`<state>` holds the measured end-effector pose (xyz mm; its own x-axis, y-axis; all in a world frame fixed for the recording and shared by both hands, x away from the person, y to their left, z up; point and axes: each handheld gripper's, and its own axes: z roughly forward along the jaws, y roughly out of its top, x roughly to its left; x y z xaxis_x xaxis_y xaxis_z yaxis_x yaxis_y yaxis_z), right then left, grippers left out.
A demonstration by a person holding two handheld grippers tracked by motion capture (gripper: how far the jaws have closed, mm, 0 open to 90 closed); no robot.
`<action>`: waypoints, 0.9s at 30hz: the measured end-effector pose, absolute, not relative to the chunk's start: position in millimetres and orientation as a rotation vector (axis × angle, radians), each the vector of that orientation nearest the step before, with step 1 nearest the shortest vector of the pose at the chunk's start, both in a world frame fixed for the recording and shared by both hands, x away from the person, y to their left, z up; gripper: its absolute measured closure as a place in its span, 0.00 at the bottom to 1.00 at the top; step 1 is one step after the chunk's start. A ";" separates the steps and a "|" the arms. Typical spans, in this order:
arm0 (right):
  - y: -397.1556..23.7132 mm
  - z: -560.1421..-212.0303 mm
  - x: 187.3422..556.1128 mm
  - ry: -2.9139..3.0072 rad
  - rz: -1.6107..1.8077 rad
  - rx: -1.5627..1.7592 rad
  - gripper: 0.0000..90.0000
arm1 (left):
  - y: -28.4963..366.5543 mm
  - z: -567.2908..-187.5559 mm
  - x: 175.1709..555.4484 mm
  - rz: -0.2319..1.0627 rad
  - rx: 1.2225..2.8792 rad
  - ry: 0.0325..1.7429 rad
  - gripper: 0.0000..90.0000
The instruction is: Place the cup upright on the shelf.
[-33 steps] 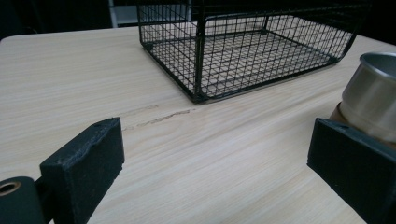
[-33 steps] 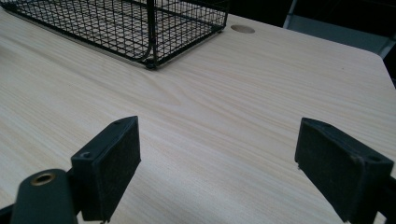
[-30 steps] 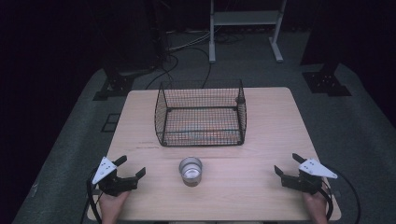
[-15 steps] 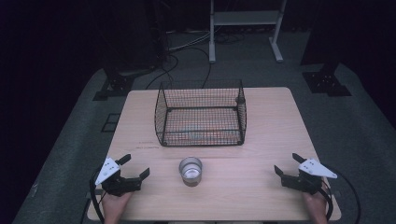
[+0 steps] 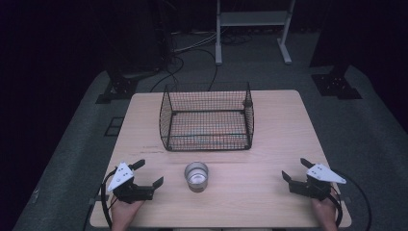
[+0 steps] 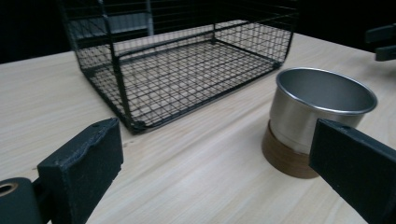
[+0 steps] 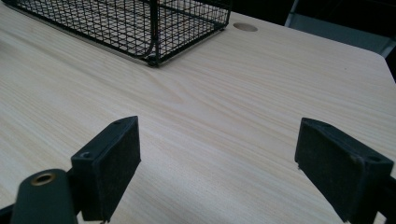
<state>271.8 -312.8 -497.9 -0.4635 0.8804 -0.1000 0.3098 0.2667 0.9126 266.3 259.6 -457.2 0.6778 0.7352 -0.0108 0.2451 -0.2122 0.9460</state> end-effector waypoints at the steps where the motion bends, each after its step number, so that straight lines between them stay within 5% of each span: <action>1: -312.8 -497.9 271.9 1.918 1.176 1.073 0.15 | 259.6 -457.2 266.3 0.546 1.773 0.785 0.02; 27: -313.4 -497.8 272.4 1.915 1.179 1.079 0.15 | 231.1 -448.4 267.9 0.459 1.860 0.636 0.02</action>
